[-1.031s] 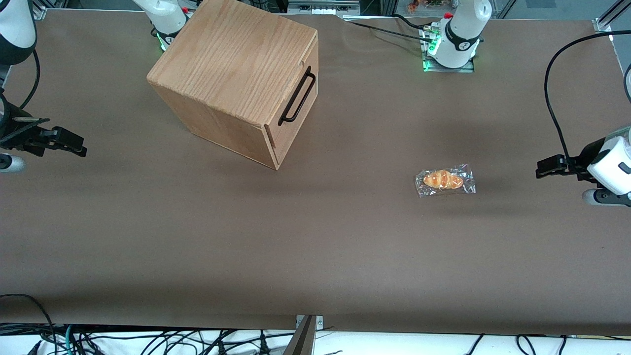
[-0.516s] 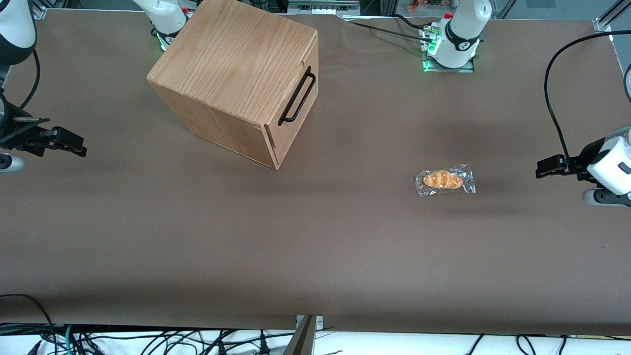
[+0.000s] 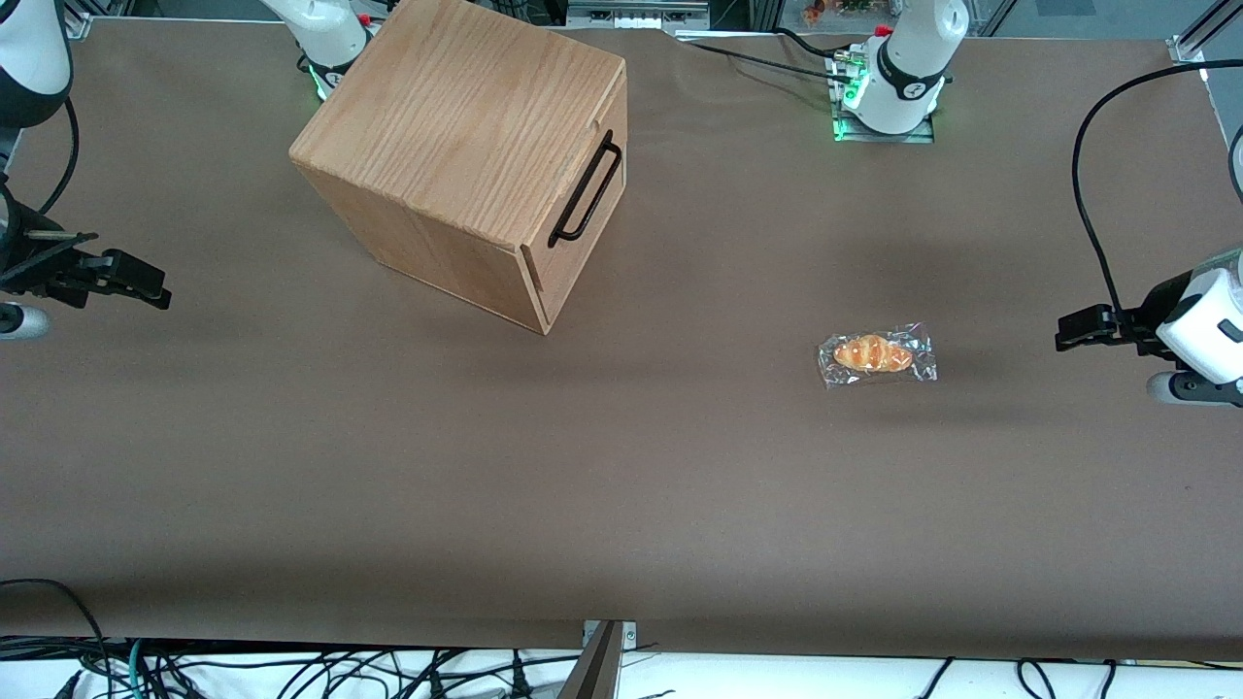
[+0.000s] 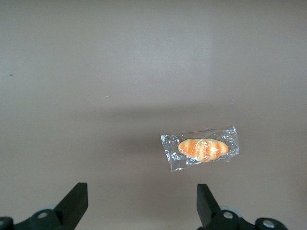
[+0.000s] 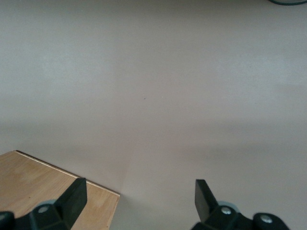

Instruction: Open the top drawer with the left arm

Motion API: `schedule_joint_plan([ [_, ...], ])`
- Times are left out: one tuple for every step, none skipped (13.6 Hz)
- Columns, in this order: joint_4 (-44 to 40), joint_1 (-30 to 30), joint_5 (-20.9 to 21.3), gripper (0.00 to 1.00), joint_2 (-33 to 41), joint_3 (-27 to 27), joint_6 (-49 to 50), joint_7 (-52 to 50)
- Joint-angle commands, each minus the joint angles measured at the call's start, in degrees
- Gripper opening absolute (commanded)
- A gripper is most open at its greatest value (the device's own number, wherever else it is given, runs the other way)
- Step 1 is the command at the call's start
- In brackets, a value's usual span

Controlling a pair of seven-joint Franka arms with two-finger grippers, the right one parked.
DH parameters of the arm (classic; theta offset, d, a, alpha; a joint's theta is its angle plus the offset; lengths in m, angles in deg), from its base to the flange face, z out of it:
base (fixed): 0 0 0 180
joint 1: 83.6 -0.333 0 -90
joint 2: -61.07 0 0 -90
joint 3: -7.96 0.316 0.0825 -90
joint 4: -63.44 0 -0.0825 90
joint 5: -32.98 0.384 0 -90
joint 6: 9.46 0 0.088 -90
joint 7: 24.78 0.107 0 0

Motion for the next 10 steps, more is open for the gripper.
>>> schedule_joint_plan([
  [-0.4, -0.2, 1.3, 1.0, 0.5, -0.8, 0.5, -0.3],
  [-0.4, -0.1, 1.3, 1.0, 0.5, -0.8, 0.5, -0.1],
  [-0.4, -0.2, 1.3, 1.0, 0.5, -1.7, 0.6, 0.0],
  [-0.3, -0.2, 1.3, 1.0, 0.5, -2.9, 0.7, 0.0],
  [-0.4, -0.2, 1.3, 1.0, 0.5, -4.6, 1.0, -0.1],
  [-0.4, -0.2, 1.3, 1.0, 0.5, -7.1, 1.2, -0.5],
  [-0.3, -0.2, 1.3, 1.0, 0.5, -9.0, 1.2, -0.5],
  [0.0, -0.1, 1.3, 1.0, 0.3, -11.2, 1.2, -0.6],
  [0.3, -0.2, 1.0, 1.0, 0.1, -13.7, 1.2, -0.7],
  [0.5, -0.1, -0.5, 1.0, 0.0, -15.2, 1.2, -1.4],
])
